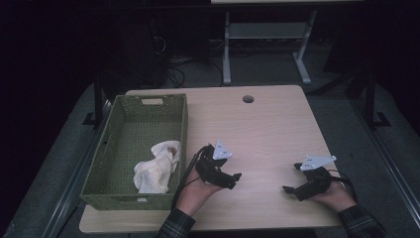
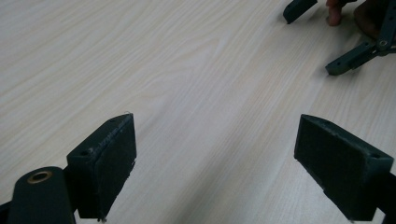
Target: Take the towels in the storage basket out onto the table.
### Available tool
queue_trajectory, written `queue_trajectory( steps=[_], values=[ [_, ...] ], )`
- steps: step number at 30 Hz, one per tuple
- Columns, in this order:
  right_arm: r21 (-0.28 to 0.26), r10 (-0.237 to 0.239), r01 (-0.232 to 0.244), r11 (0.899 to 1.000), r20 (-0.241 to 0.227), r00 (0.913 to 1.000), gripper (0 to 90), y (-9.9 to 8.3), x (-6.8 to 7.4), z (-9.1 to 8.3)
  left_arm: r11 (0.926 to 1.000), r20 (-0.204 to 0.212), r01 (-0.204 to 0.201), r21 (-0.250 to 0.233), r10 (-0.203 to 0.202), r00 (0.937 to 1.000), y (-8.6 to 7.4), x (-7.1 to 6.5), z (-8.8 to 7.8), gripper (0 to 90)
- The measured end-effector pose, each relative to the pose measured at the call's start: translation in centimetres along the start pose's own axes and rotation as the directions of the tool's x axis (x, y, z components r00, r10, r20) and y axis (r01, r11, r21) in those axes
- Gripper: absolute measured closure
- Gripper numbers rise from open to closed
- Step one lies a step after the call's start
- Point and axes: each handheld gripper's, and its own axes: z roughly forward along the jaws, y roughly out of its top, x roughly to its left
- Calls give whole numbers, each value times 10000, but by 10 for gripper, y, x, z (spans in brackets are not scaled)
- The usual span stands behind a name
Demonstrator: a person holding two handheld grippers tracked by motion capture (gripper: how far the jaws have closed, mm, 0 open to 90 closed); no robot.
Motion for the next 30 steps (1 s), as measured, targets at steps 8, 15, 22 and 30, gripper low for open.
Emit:
queue_trajectory(
  steps=[8,15,22,30],
  values=[
    [-5,-5,5,10000,1,10000,15,0,0,0,9998,119,-137,-122,139,9998,12,4,-7,126],
    [-8,-19,19,10000,9,10000,15,0,0,0,9998,286,-137,-175,142,9995,18,8,-12,127],
    [-4,-6,6,10000,1,10000,15,0,0,0,9999,384,-99,-126,103,9992,23,14,-20,127],
    [-5,-6,6,10000,1,10000,15,0,0,0,9997,490,-145,-214,155,9987,30,24,-31,127]
  ],
)
